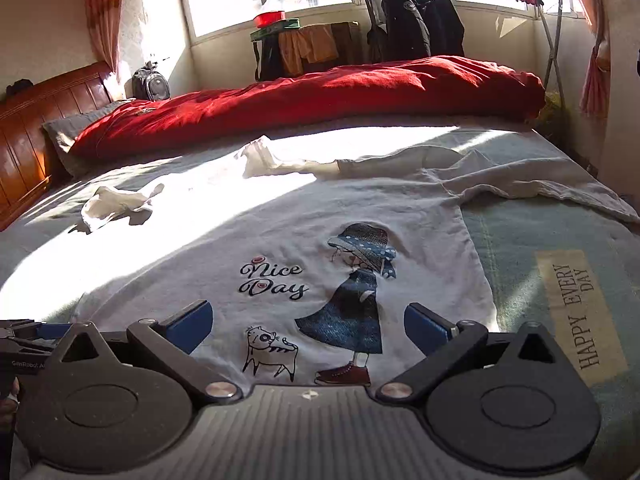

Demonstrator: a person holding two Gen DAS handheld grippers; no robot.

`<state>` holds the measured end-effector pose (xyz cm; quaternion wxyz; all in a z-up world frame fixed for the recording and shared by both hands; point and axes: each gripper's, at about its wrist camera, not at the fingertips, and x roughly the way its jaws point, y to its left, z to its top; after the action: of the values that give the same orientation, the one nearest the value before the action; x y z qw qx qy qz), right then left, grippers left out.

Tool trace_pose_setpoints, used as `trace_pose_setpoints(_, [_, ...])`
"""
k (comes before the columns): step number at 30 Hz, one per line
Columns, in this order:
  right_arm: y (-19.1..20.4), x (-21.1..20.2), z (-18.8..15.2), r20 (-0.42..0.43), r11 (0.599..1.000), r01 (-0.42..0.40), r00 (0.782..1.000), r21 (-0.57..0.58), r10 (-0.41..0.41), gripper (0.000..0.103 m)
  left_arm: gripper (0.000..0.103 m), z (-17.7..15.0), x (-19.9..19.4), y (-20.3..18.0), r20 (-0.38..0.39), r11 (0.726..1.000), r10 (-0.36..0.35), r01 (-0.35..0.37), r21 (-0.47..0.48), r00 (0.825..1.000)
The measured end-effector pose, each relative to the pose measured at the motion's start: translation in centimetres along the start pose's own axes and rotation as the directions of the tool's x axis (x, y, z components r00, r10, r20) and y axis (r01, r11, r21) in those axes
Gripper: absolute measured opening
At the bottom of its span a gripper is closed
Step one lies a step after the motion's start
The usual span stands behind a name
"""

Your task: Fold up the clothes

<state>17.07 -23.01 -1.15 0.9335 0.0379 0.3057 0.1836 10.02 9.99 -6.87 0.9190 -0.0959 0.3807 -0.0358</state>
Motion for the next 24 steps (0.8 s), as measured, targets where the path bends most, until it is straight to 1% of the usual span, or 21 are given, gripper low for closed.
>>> trace_pose_setpoints(3, [1.0, 3.5, 3.1, 0.031, 0.998, -0.059, 0.998, -0.036, 0.06, 0.103, 0.08, 1.9, -0.3, 0.5, 0.003, 0.999, 0.014, -0.014, -0.041, 1.0])
trace_pose_setpoints(5, [1.5, 6.4, 4.6, 0.02, 0.993, -0.089, 0.996, -0.076, 0.091, 0.103, 0.08, 3.6, -0.2, 0.7, 0.005, 0.999, 0.01, -0.009, -0.051, 1.0])
trace_pose_setpoints(7, [1.6, 9.4, 5.4, -0.003, 0.988, -0.11, 0.994, -0.106, 0.11, 0.103, 0.08, 6.4, 0.4, 0.8, 0.007, 0.997, -0.019, 0.02, -0.071, 1.0])
trace_pose_setpoints(9, [1.2, 12.4, 5.6, -0.049, 0.982, -0.15, 0.988, -0.112, 0.145, 0.103, 0.08, 9.4, 1.7, 0.7, 0.014, 0.996, -0.047, 0.048, -0.08, 0.999])
trace_pose_setpoints(11, [0.6, 15.0, 5.3, -0.099, 0.975, -0.195, 0.978, -0.108, 0.184, 0.103, 0.08, 13.1, 3.9, 0.6, 0.024, 0.994, -0.063, 0.065, -0.089, 0.998])
trace_pose_setpoints(12, [0.2, 15.9, 5.1, -0.108, 0.973, -0.211, 0.974, -0.099, 0.2, 0.103, 0.08, 15.1, 5.0, 0.6, 0.035, 0.993, -0.064, 0.067, -0.095, 0.997])
trace_pose_setpoints(15, [-1.4, 17.5, 3.5, -0.113, 0.962, -0.27, 0.958, -0.031, 0.265, 0.103, 0.08, 20.9, 9.2, 0.2, 0.075, 0.999, -0.037, 0.038, -0.014, 0.997])
trace_pose_setpoints(16, [-1.7, 17.2, 3.3, -0.098, 0.957, -0.286, 0.955, -0.039, 0.282, 0.103, 0.079, 22.3, 10.8, 0.1, 0.078, 1.0, -0.009, 0.007, 0.023, 0.997])
trace_pose_setpoints(17, [-1.9, 16.8, 3.2, -0.095, 0.951, -0.306, 0.949, -0.038, 0.302, 0.103, 0.076, 23.5, 12.6, 0.0, 0.078, 0.997, 0.03, -0.035, 0.063, 0.996])
trace_pose_setpoints(19, [-2.6, 16.4, 3.0, -0.089, 0.941, -0.337, 0.939, -0.028, 0.333, 0.103, 0.073, 25.7, 16.1, -0.2, 0.082, 0.983, 0.108, -0.119, 0.142, 0.991])
trace_pose_setpoints(20, [-2.9, 16.6, 3.0, -0.088, 0.938, -0.346, 0.935, -0.012, 0.344, 0.103, 0.068, 26.8, 17.8, -0.3, 0.086, 0.971, 0.146, -0.16, 0.181, 0.986])
trace_pose_setpoints(21, [-3.2, 16.7, 3.0, -0.086, 0.935, -0.355, 0.931, 0.003, 0.354, 0.103, 0.068, 27.9, 19.5, -0.4, 0.091, 0.955, 0.184, -0.2, 0.219, 0.979])
trace_pose_setpoints(22, [-3.5, 16.8, 3.1, -0.083, 0.932, -0.363, 0.928, 0.016, 0.363, 0.103, 0.068, 28.3, 20.6, -0.6, 0.086, 0.946, 0.194, -0.21, 0.249, 0.977])
trace_pose_setpoints(24, [-3.6, 16.8, 3.1, -0.081, 0.929, -0.369, 0.926, 0.022, 0.37, 0.103, 0.068, 28.2, 22.1, -1.0, 0.064, 0.935, 0.184, -0.194, 0.298, 0.981])
